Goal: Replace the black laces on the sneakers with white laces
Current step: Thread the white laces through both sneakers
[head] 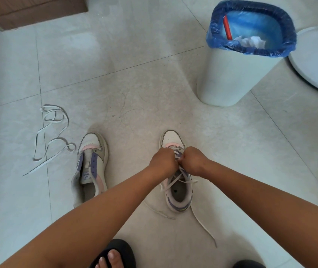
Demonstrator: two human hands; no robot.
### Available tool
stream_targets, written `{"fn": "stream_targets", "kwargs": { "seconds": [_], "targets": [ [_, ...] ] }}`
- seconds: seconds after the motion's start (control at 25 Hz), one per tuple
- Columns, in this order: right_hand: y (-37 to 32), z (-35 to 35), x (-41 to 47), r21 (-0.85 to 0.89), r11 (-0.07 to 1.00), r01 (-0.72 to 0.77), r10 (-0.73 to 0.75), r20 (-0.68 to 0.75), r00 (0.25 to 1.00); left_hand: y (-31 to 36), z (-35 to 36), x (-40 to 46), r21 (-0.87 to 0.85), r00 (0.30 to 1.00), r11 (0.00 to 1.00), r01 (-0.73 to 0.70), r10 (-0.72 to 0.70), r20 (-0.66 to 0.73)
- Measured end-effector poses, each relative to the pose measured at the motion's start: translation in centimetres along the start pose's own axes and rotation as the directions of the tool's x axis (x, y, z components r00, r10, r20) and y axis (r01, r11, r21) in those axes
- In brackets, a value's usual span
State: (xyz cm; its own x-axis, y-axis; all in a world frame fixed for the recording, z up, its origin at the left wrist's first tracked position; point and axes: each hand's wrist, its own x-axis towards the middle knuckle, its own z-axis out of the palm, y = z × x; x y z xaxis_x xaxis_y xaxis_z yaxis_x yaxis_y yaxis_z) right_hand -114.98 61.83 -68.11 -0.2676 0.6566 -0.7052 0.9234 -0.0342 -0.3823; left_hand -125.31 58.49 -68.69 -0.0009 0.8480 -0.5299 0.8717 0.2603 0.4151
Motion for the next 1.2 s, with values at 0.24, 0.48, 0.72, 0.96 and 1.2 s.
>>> {"fn": "stream_targets", "kwargs": {
  "seconds": [0.24, 0.48, 0.72, 0.96, 1.2],
  "targets": [
    [4.0, 1.6, -1.4, 0.388, 0.916, 0.100, -0.038, -0.163, 0.986, -4.2, 1.4, -2.4, -0.363, 0.986, 0.925, -0.115, 0.063, -0.152],
    [4.7, 2.6, -2.1, 0.394, 0.905, 0.162, -0.084, -0.207, 0.975, -3.9, 2.7, -2.0, -0.448, 0.989, 0.893, -0.046, -0.024, -0.148],
    [1.9, 1.5, -1.4, 0.190, 0.973, 0.131, -0.113, -0.101, 0.988, -2.4, 1.6, -0.8, -0.313, 0.999, 0.949, -0.048, 0.040, -0.030],
    [4.0, 2.1, -1.7, 0.726, 0.687, 0.032, -0.018, -0.027, 0.999, -3.9, 2.8, -2.7, -0.821, 0.991, 0.568, -0.052, -0.070, -0.111],
    [3.8, 2.7, -1.4, 0.418, 0.901, 0.120, -0.083, -0.106, 0.991, -2.4, 2.0, -1.4, -0.451, 0.996, 0.890, 0.067, -0.088, -0.026]
  ]
}}
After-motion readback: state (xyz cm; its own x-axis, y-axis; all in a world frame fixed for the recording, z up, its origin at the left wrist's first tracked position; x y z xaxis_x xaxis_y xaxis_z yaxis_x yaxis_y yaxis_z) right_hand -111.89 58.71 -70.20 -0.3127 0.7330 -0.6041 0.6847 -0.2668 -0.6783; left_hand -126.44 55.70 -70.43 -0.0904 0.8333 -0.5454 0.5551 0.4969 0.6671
